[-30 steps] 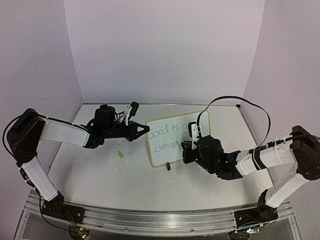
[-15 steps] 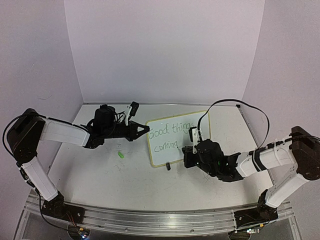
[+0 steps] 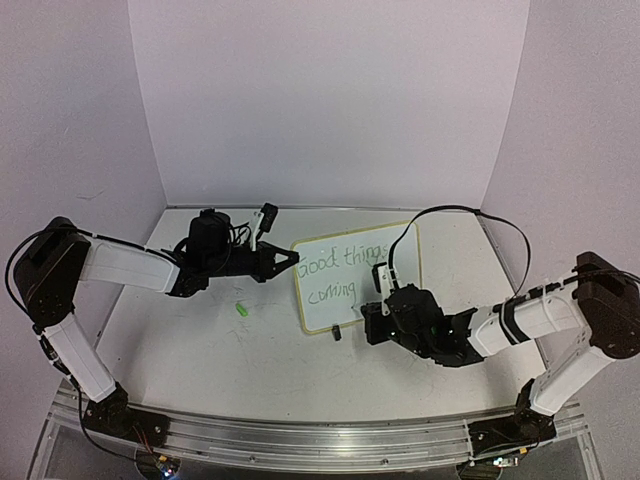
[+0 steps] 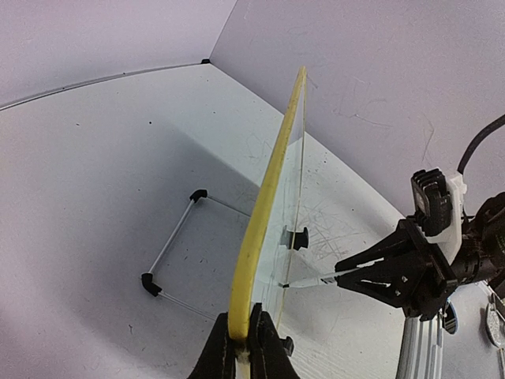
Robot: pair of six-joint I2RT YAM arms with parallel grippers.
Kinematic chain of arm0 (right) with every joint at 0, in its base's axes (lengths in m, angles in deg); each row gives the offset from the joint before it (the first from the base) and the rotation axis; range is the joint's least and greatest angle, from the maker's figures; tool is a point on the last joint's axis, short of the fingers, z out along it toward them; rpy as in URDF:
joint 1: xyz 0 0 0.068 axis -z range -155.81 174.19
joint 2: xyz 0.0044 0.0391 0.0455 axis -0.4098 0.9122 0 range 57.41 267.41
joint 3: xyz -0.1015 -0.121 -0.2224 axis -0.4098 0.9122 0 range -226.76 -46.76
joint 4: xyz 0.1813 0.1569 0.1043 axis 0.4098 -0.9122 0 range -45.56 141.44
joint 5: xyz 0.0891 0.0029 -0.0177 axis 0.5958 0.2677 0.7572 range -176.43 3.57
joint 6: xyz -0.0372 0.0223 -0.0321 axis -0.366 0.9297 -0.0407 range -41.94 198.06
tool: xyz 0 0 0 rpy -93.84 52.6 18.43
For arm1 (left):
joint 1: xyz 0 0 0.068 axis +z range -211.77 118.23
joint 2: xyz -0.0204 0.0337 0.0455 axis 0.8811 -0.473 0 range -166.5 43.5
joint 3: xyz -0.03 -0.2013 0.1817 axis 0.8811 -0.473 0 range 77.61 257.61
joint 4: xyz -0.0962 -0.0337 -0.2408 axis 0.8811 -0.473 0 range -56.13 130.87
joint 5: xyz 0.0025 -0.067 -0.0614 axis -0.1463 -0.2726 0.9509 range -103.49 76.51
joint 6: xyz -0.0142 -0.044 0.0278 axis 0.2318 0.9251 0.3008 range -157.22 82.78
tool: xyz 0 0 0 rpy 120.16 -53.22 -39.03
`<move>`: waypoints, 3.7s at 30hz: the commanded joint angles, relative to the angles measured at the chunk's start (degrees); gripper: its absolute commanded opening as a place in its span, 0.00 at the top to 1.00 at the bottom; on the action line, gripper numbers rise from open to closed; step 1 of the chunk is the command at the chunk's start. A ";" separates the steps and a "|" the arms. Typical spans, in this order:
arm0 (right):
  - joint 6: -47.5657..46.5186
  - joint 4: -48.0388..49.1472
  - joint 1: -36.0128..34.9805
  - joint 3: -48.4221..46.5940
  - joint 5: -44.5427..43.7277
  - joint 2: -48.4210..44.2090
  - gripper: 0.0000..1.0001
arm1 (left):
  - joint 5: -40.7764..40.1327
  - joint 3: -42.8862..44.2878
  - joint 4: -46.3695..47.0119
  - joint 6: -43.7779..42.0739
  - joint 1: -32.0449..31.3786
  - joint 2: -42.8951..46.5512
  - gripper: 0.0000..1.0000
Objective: Write a sentence on the whiteboard
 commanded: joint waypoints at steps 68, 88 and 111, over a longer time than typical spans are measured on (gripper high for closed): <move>-10.08 9.97 0.81 4.36 -0.74 -6.88 1.00 | -3.98 1.54 -1.00 -4.75 0.32 0.78 1.00; -9.88 11.15 1.02 0.94 -5.64 -1.72 1.00 | -3.14 1.44 -0.96 -4.75 0.28 0.98 1.00; -7.61 -12.96 0.71 5.79 -13.04 -38.40 1.00 | -6.21 1.05 -1.19 -5.17 0.28 1.77 0.76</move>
